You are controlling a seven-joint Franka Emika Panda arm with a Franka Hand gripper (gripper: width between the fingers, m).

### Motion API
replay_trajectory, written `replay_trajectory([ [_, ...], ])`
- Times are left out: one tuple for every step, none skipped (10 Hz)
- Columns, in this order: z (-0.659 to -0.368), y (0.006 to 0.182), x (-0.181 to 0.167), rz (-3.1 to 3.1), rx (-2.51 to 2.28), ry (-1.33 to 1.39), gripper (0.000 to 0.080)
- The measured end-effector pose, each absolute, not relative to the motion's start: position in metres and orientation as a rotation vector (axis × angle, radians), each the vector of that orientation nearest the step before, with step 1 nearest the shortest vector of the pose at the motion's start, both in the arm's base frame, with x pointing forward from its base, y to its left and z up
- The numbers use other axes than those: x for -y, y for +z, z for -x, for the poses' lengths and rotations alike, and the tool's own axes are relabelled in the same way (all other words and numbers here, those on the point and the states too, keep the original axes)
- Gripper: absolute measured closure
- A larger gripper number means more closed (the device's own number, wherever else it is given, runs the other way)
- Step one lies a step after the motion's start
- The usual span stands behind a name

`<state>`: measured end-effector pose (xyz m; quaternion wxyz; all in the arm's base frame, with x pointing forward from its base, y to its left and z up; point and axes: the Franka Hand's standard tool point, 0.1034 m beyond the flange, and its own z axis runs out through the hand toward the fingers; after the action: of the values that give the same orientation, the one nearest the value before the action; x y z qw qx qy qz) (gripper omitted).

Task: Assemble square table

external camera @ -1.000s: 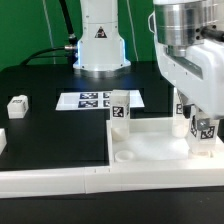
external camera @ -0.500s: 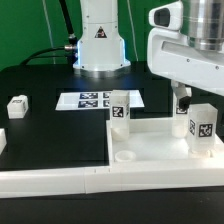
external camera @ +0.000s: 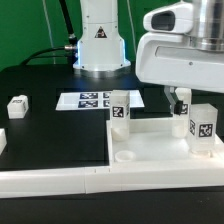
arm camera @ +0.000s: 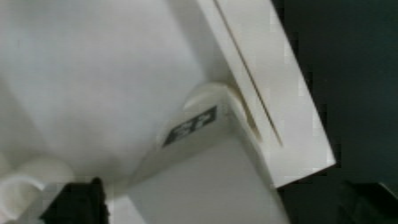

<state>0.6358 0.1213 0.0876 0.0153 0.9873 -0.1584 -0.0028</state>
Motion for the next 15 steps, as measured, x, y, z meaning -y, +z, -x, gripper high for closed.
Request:
replay_trajectory([
  [-0.636,0.088,-0.121,-3.072,0.495,-0.009,0.0160],
  [-0.636,0.087,-0.121,-3.065,0.535,-0.009,0.0160],
  [-0.636,0.087,-0.121,-3.062,0.556,-0.009,0.0317],
  [-0.636,0.087,-0.122,-3.041,0.667,-0.007,0.0497],
  [-0.636,0.088,-0.122,-3.010,0.796,-0.005,0.0497],
  [-0.636,0.088,-0.122,-2.981,0.897,-0.003,0.0508],
  [-0.636,0.088,-0.121,-2.957,0.974,-0.002,0.0508],
  [-0.636,0.088,-0.121,-2.931,1.050,-0.002,0.0508],
  [-0.636,0.088,-0.120,-2.878,1.198,-0.004,0.0508],
  [-0.636,0.087,-0.117,-2.808,1.367,-0.013,0.0508],
  [-0.636,0.087,-0.114,-2.713,1.591,-0.038,0.0508],
  [-0.636,0.085,-0.111,-2.557,1.898,-0.093,0.0508],
  [-0.636,0.085,-0.110,-2.424,2.110,-0.125,0.0508],
  [-0.634,0.084,-0.106,-2.339,2.258,-0.136,0.0508],
  [-0.631,0.083,-0.104,-2.295,2.346,-0.131,0.0508],
])
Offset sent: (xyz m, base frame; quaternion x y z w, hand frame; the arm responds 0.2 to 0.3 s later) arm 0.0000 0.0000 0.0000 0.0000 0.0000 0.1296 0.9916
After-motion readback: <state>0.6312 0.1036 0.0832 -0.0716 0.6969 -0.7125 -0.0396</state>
